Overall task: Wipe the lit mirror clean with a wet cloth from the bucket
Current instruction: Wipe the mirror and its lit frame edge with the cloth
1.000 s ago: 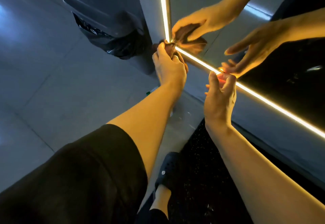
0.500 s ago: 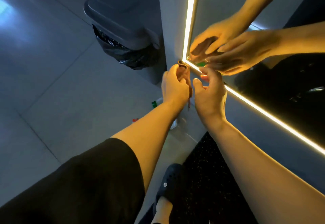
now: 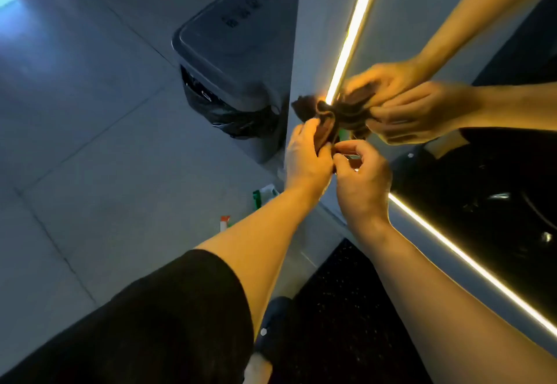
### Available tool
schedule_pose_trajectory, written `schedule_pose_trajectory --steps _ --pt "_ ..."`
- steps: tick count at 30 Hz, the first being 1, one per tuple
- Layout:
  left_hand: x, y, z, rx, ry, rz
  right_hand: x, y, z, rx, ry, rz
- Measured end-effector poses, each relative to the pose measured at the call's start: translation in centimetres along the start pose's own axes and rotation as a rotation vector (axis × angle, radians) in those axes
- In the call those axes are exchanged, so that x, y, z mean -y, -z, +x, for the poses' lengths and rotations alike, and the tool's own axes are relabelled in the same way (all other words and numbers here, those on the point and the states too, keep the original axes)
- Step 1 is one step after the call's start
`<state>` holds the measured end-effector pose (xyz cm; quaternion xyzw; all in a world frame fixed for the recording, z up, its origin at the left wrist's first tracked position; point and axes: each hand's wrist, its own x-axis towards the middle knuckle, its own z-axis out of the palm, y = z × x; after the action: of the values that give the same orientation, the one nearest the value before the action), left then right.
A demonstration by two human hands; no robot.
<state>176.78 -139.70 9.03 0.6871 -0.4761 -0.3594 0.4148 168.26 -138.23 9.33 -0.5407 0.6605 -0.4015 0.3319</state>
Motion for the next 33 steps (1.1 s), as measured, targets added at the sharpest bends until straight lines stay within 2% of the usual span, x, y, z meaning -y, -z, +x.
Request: schedule_pose_trajectory --steps 1,3,6,8,10,12,14,15,17,19,21,23,25,27,29,33 --pt "-0.1 -0.2 0.0 0.070 0.095 0.027 0.1 0.3 0.0 -0.006 -0.018 -0.008" --pt "-0.2 -0.4 -0.3 0.051 0.203 0.079 0.5 0.9 0.2 -0.037 -0.048 -0.019" --pt "-1.8 -0.1 -0.5 -0.166 0.014 0.037 1.5 1.6 0.1 -0.009 -0.020 -0.011" --pt "-2.1 -0.2 0.1 -0.084 -0.034 0.011 1.8 1.8 0.1 0.035 -0.011 0.017" --pt "-1.9 0.0 0.3 -0.012 0.044 0.087 2.2 1.8 0.0 0.056 -0.035 0.053" --pt "-1.8 0.3 -0.1 -0.119 0.054 0.162 2.1 1.9 0.0 0.034 -0.039 0.042" --pt "-2.8 0.8 -0.8 -0.280 -0.139 0.143 2.1 1.9 -0.2 0.016 -0.033 0.038" --pt "-3.3 0.9 -1.0 -0.295 -0.230 0.140 2.3 2.0 -0.3 0.016 -0.030 0.040" --pt "-4.5 0.9 -1.1 -0.157 -0.300 0.104 2.7 2.0 -0.4 0.009 -0.028 0.058" --pt "-5.7 1.5 -0.6 -0.046 -0.151 0.081 3.6 2.4 -0.4 0.003 -0.034 0.062" --pt "-6.4 2.3 0.1 -0.112 0.021 0.155 4.6 2.8 -0.2 -0.007 -0.022 0.039" --pt "-7.4 3.1 0.4 -0.179 -0.081 0.192 5.5 3.2 0.0 -0.008 0.000 0.002" --pt "-7.9 3.6 1.2 -0.104 -0.135 0.187 6.4 3.4 0.3 0.005 0.008 -0.011" --pt "-7.9 4.6 2.1 0.030 0.040 0.223 7.1 3.6 0.4 0.004 0.005 -0.019" --pt "-7.9 5.4 2.1 0.072 0.134 0.195 8.0 4.0 0.3 0.018 0.003 -0.013" --pt "-9.4 5.2 0.7 -0.019 0.017 -0.004 9.5 5.0 0.1 0.012 0.010 -0.014"
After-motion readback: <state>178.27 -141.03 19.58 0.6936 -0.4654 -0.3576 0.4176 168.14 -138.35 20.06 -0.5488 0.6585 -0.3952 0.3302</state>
